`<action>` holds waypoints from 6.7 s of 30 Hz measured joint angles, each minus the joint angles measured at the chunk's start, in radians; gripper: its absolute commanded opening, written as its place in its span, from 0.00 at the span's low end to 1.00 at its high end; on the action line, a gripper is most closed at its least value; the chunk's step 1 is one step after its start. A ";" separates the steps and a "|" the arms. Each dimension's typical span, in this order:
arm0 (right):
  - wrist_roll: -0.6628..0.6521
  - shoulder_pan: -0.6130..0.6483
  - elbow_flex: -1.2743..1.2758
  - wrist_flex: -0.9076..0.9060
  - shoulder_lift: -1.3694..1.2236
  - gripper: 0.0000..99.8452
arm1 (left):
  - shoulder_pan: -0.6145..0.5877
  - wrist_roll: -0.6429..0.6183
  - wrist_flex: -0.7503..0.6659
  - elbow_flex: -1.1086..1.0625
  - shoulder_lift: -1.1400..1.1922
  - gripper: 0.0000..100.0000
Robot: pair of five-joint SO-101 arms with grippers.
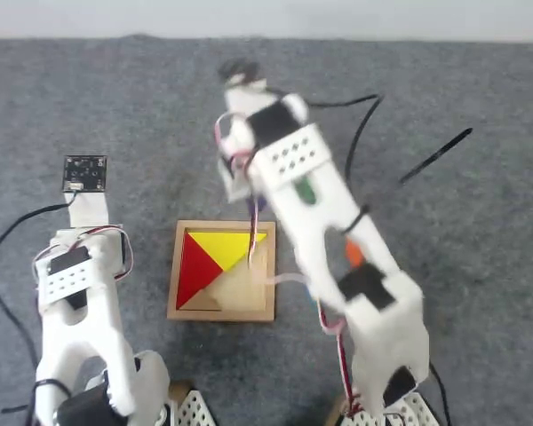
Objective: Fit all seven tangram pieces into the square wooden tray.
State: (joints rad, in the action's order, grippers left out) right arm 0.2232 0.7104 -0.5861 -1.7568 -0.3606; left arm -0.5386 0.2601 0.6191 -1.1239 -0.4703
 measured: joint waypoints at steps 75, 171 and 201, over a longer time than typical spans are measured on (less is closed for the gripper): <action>-0.766 0.199 1.803 0.954 1.389 0.03 | 0.000 0.000 0.000 -0.015 0.000 0.01; -0.505 0.226 1.375 0.870 0.589 0.01 | 0.000 -0.006 -0.028 -0.015 0.000 0.01; -0.381 0.209 1.298 1.065 0.407 0.01 | 0.000 -0.006 -0.028 -0.015 0.000 0.01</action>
State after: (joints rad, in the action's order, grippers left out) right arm -0.1573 0.9191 0.7119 -0.6920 0.0460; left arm -0.5386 0.2539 0.5915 -1.1393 -0.4703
